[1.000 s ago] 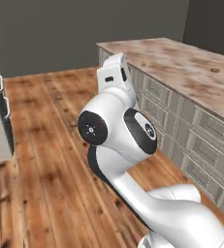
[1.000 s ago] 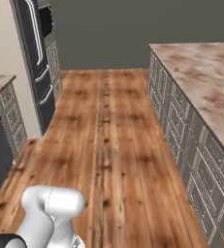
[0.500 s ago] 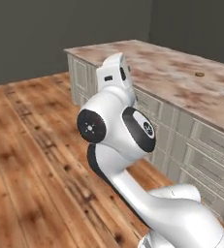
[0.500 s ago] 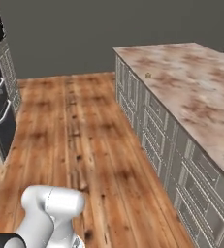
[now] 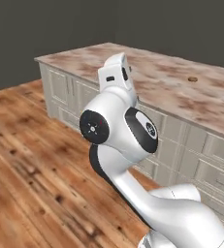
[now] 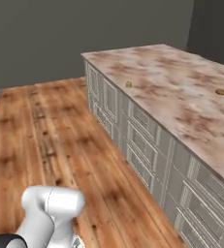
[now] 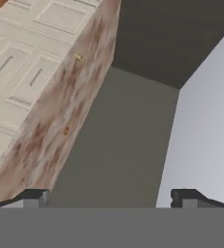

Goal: Pick the jar and candle from the dining table and place them in the open cabinet. Close the cabinet after placing the objects.

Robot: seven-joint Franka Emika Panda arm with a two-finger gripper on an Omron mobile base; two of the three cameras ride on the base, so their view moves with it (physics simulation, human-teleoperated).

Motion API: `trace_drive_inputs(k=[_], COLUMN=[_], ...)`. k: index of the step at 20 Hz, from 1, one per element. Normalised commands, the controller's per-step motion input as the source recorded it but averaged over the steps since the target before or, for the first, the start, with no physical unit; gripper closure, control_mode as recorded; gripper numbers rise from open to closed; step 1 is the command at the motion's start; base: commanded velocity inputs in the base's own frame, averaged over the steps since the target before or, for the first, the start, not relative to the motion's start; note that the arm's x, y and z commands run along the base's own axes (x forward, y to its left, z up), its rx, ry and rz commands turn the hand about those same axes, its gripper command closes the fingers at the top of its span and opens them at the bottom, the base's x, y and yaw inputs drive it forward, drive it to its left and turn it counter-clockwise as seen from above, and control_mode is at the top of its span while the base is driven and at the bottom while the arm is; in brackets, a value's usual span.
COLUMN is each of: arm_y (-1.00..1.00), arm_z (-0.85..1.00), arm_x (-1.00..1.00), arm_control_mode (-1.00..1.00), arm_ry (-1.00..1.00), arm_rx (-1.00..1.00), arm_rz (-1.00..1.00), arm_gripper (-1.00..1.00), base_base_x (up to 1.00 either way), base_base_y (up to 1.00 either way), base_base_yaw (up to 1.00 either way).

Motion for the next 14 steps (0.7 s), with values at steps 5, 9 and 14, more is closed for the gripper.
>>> trace_drive_inputs(k=[5,9,14], arm_y=[0.00,0.00,0.00], arm_z=[0.00,0.00,0.00], arm_x=[0.00,0.00,0.00], arm_control_mode=[1.00,1.00,1.00], arm_ry=[0.00,0.00,0.00], arm_rx=[0.00,0.00,0.00], arm_rz=[0.00,0.00,0.00], arm_gripper=[-1.00,-1.00,-1.00], base_base_x=[1.00,1.00,1.00], base_base_y=[0.76,0.72,0.76], base_base_yaw=[-0.37,-0.37,-0.38])
